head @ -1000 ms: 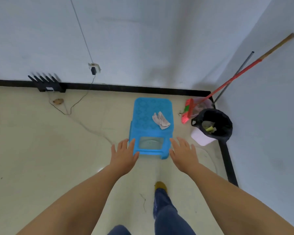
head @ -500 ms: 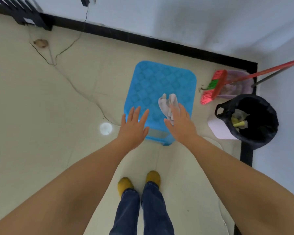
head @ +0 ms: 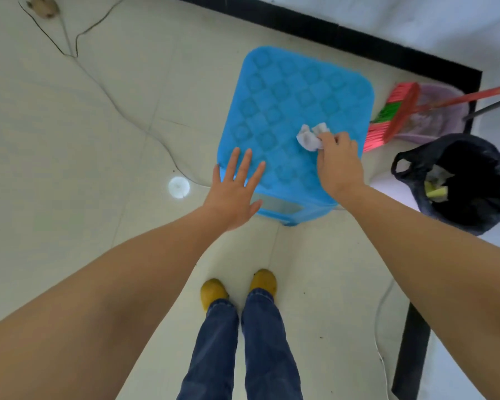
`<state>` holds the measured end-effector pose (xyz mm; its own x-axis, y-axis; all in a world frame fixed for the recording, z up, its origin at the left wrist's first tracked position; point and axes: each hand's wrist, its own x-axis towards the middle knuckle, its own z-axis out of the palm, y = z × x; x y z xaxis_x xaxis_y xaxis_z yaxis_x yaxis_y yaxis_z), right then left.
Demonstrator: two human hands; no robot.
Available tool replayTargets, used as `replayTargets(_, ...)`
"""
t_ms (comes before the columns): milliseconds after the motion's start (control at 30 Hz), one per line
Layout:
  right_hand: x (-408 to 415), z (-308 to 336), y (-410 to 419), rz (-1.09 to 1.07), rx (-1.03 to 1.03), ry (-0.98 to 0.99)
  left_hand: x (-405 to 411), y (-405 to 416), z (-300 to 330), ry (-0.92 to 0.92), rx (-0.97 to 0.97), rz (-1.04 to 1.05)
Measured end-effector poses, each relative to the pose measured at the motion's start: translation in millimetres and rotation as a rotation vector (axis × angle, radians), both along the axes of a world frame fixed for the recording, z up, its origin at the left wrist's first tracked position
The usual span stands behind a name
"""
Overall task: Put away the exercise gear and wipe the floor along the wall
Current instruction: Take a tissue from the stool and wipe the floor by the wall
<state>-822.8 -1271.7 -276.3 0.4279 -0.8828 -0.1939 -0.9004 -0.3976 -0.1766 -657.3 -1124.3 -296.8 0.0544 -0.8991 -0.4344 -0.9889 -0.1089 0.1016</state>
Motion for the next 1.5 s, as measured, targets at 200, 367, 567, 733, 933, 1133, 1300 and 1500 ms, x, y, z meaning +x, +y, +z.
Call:
replayTargets(200, 12, 70, 8, 0.026, 0.065, -0.044, 30, -7, 76, 0.108, 0.009, 0.141)
replayTargets(367, 56, 159, 38, 0.102, 0.073, -0.112, 67, 39, 167, 0.125, -0.246, 0.392)
replayTargets(567, 137, 248, 93, 0.453, 0.038, -0.157, 111, 130, 254, 0.030, -0.332, 0.700)
replayTargets(733, 195, 292, 162, 0.799, 0.066, -0.170, 116, 229, 309, -0.053, -0.349, 1.036)
replayTargets(933, 244, 331, 264, 1.255, 0.037, -0.208, 74, 357, 350, -0.199, -0.358, 1.457)
replayTargets(1133, 254, 361, 386, 1.600, 0.035, -0.211, -2, 475, 384, -0.346, -0.356, 1.797)
replayTargets(1300, 238, 382, 510, 1.911, 0.006, -0.225, -86, 574, 405, -0.486, -0.341, 2.067)
replayTargets(1500, 172, 392, 678, 2.264, -0.020, -0.248, -210, 687, 405, -0.544, -0.263, 2.404)
